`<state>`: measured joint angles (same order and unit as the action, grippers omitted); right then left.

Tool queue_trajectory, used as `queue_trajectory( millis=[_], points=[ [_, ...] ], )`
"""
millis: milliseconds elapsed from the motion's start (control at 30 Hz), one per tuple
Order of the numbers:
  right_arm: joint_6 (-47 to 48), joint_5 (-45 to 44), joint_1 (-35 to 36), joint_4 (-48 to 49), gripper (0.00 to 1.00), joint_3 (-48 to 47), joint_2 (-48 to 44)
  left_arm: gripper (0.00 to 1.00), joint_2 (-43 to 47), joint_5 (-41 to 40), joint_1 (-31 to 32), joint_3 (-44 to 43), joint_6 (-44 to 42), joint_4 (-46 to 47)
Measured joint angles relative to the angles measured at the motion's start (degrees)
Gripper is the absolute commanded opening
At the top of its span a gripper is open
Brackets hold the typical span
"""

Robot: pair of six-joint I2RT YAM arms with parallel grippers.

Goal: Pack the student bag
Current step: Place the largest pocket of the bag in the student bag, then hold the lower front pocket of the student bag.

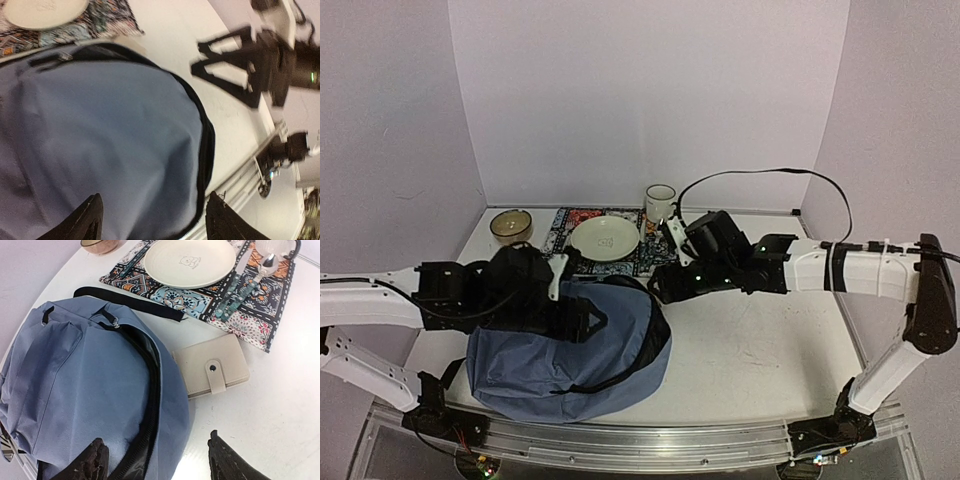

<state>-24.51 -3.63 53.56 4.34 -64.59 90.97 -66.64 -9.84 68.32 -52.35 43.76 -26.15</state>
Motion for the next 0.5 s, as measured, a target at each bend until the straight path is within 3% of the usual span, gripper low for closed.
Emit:
queue_trajectory(
  millis=[233,500],
  points=[
    [2.6,1.5,0.0,-0.8,0.69,-5.1,4.0,0.79,-1.0,-7.4,-12.4,-3.1,-0.1,-5.3],
    [5.0,2.5,0.1,-2.1,0.69,-10.5,9.9,0.78,-13.3,-10.0,-16.4,-6.8,-1.7,-8.6]
  ],
)
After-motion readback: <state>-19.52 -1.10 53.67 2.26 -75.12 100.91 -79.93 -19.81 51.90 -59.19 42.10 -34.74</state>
